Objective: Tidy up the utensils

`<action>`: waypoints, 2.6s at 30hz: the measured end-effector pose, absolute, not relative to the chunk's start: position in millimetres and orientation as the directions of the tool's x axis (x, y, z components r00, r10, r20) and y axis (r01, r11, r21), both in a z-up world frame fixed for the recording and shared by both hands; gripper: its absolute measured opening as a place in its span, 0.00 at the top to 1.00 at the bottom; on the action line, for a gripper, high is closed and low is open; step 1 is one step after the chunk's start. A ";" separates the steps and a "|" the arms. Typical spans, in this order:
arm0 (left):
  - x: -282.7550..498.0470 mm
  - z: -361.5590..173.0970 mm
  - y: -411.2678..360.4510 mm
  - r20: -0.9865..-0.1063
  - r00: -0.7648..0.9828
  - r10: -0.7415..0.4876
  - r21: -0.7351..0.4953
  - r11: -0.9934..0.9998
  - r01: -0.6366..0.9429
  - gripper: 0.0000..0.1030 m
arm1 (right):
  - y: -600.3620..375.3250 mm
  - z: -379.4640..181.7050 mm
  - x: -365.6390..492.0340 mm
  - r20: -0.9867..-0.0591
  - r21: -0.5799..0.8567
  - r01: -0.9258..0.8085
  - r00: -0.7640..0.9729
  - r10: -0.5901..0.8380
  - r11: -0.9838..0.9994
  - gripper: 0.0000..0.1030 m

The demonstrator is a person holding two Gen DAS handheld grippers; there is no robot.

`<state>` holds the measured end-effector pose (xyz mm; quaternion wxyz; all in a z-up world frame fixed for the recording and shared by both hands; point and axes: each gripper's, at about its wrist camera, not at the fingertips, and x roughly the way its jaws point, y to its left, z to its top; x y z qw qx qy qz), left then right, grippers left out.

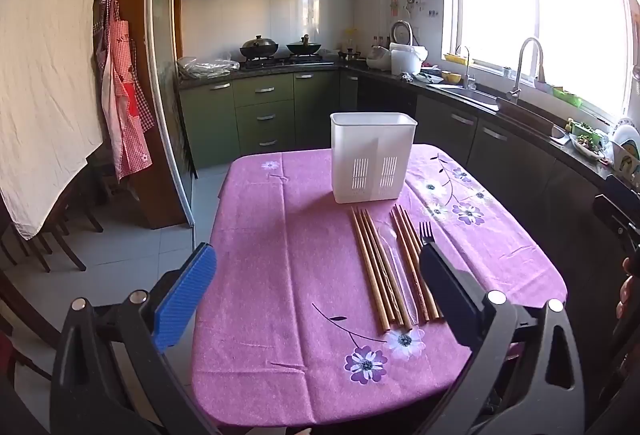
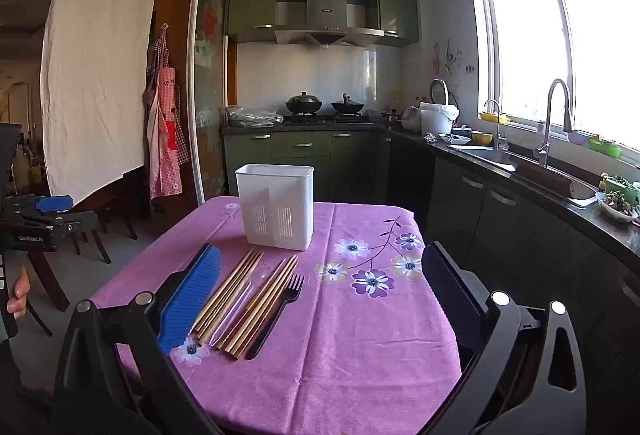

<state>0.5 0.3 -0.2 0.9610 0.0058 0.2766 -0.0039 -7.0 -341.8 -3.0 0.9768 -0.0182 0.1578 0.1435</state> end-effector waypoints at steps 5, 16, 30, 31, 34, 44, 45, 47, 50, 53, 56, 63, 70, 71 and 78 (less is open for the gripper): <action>1.0 -0.4 0.9 -0.534 0.845 -0.005 0.011 1.000 0.012 0.06 | -341.3 -3.1 -6.9 -0.315 0.007 -0.289 0.908 0.276 0.957 0.04; 3.0 -11.6 -3.9 -0.538 0.843 -0.001 0.016 1.000 0.012 0.06 | -341.5 -3.5 -4.1 -0.318 0.009 -0.292 0.906 0.279 0.956 0.04; 4.9 -12.7 -5.6 -0.546 0.837 -0.005 0.023 1.000 0.020 0.06 | -336.9 -7.5 0.5 -0.333 0.017 -0.298 0.898 0.287 0.954 0.04; 4.9 -12.5 -5.6 -0.547 0.837 -0.003 0.024 1.000 0.020 0.06 | -336.9 -7.9 1.1 -0.333 0.018 -0.298 0.898 0.287 0.954 0.04; 5.1 -12.9 -5.4 -0.547 0.837 -0.003 0.023 1.000 0.019 0.06 | -338.4 -7.7 2.6 -0.336 0.020 -0.299 0.897 0.288 0.954 0.04; 6.3 -17.2 -3.0 -0.554 0.832 -0.005 0.020 1.000 0.020 0.06 | -336.6 -9.3 4.9 -0.341 0.021 -0.301 0.894 0.290 0.953 0.04; 6.3 -17.1 -2.9 -0.555 0.832 -0.004 0.021 1.000 0.019 0.06 | -336.5 -9.4 4.8 -0.341 0.022 -0.301 0.894 0.290 0.953 0.04; 5.8 -17.5 -2.9 -0.555 0.832 -0.005 0.021 1.000 0.020 0.06 | -336.2 -9.4 4.8 -0.340 0.020 -0.300 0.895 0.289 0.954 0.04; 6.1 -17.3 -3.0 -0.556 0.831 -0.005 0.023 1.000 0.021 0.06 | -335.6 -9.6 5.5 -0.340 0.021 -0.300 0.895 0.289 0.954 0.04; 6.1 -17.2 -3.1 -0.556 0.831 -0.004 0.023 1.000 0.020 0.06 | -335.4 -9.9 5.8 -0.342 0.019 -0.301 0.894 0.289 0.953 0.04; 6.2 -17.1 -3.2 -0.556 0.831 -0.004 0.023 1.000 0.020 0.06 | -335.3 -10.6 5.9 -0.342 0.019 -0.302 0.894 0.290 0.953 0.04; 7.1 -17.8 -3.1 -0.562 0.827 -0.005 0.025 0.999 0.023 0.06 | -334.7 -11.3 6.4 -0.343 0.019 -0.301 0.894 0.289 0.953 0.04; 7.7 -18.5 -1.9 -0.568 0.823 -0.005 0.024 0.999 0.023 0.06 | -331.1 -15.6 9.1 -0.353 0.020 -0.302 0.890 0.290 0.953 0.04; 7.7 -18.6 -2.1 -0.568 0.823 -0.005 0.025 0.999 0.023 0.06 | -331.0 -15.6 9.3 -0.353 0.021 -0.302 0.890 0.290 0.953 0.04; 8.1 -18.9 -1.7 -0.573 0.820 -0.004 0.026 0.999 0.023 0.06 | -329.6 -17.8 10.3 -0.363 0.024 -0.305 0.885 0.293 0.952 0.04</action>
